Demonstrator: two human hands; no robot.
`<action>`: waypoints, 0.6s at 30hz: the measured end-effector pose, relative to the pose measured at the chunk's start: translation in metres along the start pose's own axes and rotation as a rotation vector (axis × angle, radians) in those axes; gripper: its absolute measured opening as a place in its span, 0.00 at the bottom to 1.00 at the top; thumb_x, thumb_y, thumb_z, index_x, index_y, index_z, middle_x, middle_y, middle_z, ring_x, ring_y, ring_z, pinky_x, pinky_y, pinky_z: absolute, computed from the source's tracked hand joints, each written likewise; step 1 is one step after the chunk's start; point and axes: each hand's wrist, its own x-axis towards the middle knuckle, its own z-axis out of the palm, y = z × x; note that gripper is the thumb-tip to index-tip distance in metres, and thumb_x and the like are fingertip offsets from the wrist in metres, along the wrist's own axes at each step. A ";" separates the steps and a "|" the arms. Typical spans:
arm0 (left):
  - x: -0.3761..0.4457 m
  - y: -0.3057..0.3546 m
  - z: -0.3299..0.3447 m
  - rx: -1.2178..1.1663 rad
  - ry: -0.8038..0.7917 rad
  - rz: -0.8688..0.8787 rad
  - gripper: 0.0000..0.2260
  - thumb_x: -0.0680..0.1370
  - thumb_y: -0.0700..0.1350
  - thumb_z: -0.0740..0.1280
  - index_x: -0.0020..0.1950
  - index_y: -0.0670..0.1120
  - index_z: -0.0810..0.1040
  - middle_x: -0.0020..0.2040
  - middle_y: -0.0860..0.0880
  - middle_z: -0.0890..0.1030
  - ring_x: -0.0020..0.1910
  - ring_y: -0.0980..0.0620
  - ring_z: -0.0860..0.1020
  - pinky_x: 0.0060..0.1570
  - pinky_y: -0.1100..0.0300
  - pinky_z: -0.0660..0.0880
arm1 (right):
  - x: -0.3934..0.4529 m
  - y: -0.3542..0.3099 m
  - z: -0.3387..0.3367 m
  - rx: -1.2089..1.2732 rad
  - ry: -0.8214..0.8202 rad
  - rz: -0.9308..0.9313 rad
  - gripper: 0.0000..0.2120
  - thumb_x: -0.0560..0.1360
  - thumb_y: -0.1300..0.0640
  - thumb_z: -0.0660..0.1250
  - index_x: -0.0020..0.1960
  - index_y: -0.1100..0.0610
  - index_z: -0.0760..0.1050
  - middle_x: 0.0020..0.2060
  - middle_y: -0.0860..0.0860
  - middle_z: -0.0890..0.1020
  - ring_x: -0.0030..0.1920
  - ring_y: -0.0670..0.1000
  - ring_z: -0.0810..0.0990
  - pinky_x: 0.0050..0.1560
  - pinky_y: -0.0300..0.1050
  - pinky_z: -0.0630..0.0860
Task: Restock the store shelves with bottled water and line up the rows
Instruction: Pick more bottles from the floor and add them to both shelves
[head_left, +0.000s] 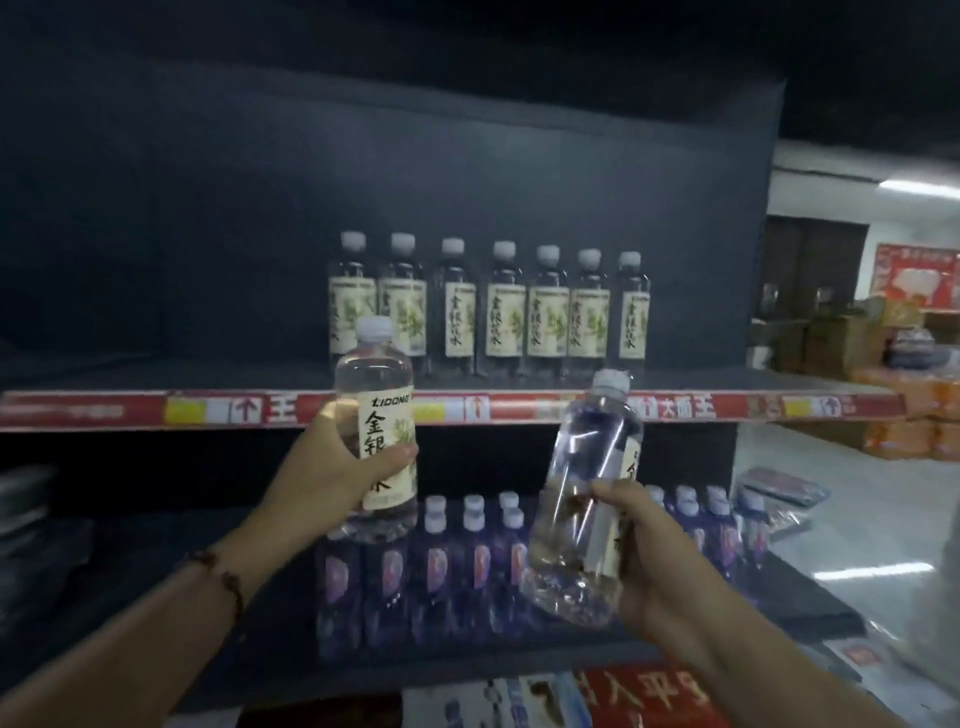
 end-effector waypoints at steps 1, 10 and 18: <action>0.012 0.003 -0.011 0.061 0.024 0.030 0.25 0.70 0.53 0.80 0.60 0.54 0.71 0.49 0.58 0.83 0.47 0.59 0.83 0.44 0.60 0.78 | 0.012 -0.010 0.010 0.007 -0.004 -0.021 0.20 0.59 0.53 0.74 0.48 0.61 0.85 0.46 0.61 0.85 0.44 0.59 0.85 0.55 0.58 0.80; 0.088 0.003 -0.096 0.128 0.112 -0.038 0.09 0.78 0.57 0.70 0.53 0.55 0.77 0.44 0.53 0.87 0.42 0.55 0.85 0.46 0.54 0.79 | 0.114 -0.060 0.104 -0.063 -0.212 -0.089 0.17 0.77 0.58 0.63 0.64 0.64 0.75 0.51 0.61 0.82 0.50 0.60 0.81 0.54 0.57 0.81; 0.087 -0.013 -0.113 0.001 0.005 -0.050 0.06 0.81 0.51 0.68 0.54 0.51 0.78 0.44 0.55 0.87 0.40 0.54 0.86 0.44 0.54 0.80 | 0.204 -0.045 0.186 -0.408 -0.077 -0.198 0.41 0.61 0.41 0.81 0.67 0.56 0.71 0.55 0.53 0.83 0.53 0.56 0.83 0.55 0.58 0.80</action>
